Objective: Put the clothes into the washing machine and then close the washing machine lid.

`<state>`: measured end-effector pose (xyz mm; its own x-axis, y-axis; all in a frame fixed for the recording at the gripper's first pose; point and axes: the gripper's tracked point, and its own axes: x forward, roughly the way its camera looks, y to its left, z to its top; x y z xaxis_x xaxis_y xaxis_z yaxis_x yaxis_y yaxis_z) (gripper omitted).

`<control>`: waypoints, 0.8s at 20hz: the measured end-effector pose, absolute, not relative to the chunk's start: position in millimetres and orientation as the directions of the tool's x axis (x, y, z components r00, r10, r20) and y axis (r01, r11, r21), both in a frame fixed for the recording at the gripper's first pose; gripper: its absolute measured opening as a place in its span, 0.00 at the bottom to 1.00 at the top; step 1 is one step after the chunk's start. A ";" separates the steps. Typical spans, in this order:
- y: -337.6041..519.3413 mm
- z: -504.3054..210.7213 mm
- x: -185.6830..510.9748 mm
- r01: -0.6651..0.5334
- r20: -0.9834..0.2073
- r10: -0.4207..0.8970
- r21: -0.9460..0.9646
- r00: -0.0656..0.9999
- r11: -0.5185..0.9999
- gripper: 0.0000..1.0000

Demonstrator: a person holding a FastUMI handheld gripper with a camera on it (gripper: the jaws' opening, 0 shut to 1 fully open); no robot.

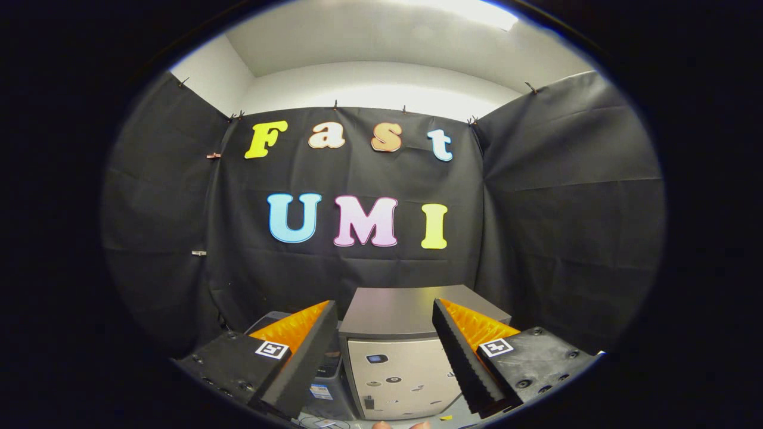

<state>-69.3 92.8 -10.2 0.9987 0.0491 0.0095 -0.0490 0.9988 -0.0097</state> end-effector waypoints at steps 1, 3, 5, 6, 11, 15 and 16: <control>93.3 -10.9 -69.9 -0.050 0.008 0.050 -0.010 0.999 0.999 1.00; 94.9 -11.1 -71.2 -0.053 0.005 0.053 -0.008 0.999 0.999 1.00; 96.6 -10.4 -72.2 -0.056 0.007 0.056 -0.011 0.998 0.998 1.00; 97.2 -9.7 -72.4 -0.056 0.007 0.057 -0.014 0.998 0.998 1.00; 112.2 -16.9 -78.7 -0.069 0.005 0.069 -0.020 0.998 0.997 1.00; 114.4 -16.4 -79.0 -0.071 0.007 0.071 -0.024 0.997 0.997 1.00; 114.7 -16.2 -79.5 -0.071 0.008 0.071 -0.024 0.997 0.997 1.00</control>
